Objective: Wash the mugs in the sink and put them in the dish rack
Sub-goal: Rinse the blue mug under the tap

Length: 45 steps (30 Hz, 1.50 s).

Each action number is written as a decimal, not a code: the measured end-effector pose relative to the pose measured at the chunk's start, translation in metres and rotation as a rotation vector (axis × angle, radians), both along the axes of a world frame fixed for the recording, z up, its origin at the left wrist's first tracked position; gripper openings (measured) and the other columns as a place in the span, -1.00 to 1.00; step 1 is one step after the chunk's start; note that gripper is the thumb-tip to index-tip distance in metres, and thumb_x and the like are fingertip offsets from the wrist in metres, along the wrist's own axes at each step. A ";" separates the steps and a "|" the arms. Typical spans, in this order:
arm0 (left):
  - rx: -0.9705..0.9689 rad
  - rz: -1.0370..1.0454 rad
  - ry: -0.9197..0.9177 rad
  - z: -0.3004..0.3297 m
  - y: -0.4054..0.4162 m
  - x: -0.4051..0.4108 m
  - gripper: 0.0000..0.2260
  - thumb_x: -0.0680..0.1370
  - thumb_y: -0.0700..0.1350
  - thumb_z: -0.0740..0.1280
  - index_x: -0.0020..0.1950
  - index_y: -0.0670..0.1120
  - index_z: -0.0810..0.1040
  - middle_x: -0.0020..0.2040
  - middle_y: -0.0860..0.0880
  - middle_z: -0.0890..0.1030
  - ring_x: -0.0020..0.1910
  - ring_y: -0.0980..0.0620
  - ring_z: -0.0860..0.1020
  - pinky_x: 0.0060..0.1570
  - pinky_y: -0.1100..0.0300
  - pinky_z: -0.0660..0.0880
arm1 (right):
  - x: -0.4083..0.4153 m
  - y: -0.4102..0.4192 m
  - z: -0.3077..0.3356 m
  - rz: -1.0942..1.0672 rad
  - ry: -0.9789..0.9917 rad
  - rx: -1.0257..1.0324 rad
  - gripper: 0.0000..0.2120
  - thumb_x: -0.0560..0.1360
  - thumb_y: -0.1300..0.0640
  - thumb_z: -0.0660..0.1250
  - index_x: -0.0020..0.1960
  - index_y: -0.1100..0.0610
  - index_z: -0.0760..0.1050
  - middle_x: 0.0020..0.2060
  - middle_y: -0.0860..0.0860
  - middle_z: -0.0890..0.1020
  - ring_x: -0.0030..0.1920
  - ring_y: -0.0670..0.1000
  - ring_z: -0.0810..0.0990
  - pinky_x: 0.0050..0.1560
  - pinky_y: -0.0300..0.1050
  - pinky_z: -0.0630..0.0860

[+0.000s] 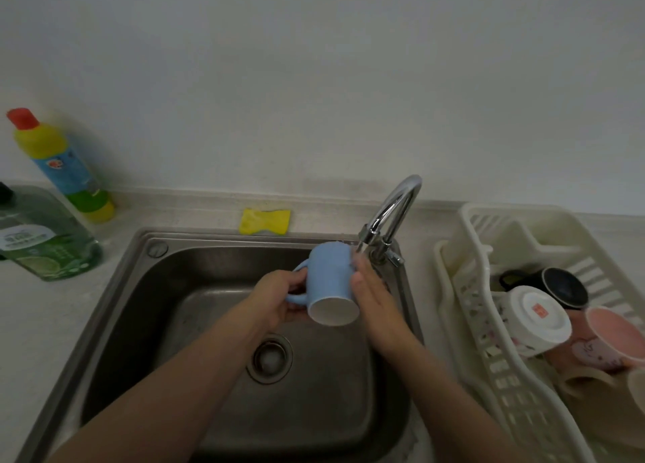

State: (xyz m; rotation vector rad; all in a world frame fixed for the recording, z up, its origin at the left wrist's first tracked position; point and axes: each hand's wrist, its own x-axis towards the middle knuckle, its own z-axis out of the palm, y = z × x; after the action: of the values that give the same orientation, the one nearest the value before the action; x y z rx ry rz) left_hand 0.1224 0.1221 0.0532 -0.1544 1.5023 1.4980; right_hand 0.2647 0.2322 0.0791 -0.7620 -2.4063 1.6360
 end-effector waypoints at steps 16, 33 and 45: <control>0.021 -0.292 0.402 0.012 -0.007 0.023 -0.70 0.60 0.06 0.31 0.27 0.00 0.40 0.17 -0.08 0.58 0.04 -0.09 0.64 -0.08 0.02 0.61 | -0.015 0.017 0.004 -0.310 -0.036 -0.547 -0.58 0.46 -0.02 0.43 0.22 -0.26 0.34 0.19 0.09 0.51 0.02 0.21 0.64 -0.09 0.26 0.63; 0.084 -0.383 0.601 0.002 -0.022 -0.001 -0.83 0.61 -0.15 0.31 -0.18 -0.10 0.43 -0.11 -0.19 0.55 -0.09 -0.11 0.64 0.06 -0.11 0.61 | 0.016 0.001 0.013 0.023 0.031 0.209 -0.35 0.35 -0.13 0.52 0.32 -0.28 0.28 0.18 -0.31 0.47 0.14 -0.31 0.47 0.04 -0.43 0.43; -0.036 -0.531 0.679 0.005 0.005 0.012 -0.80 0.63 -0.06 0.27 -0.09 -0.18 0.44 -0.11 -0.19 0.54 -0.18 -0.09 0.59 -0.18 0.06 0.62 | 0.018 0.030 -0.022 -0.139 0.023 -0.010 -0.28 0.23 0.16 0.63 0.28 -0.05 0.36 0.11 -0.11 0.56 0.10 -0.11 0.57 -0.06 -0.25 0.58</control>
State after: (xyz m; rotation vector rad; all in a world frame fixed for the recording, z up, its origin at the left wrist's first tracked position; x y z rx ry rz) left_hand 0.1344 0.1267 0.0580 0.7487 1.8959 1.1259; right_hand 0.2829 0.2621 0.0566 -0.8847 -2.2755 1.5952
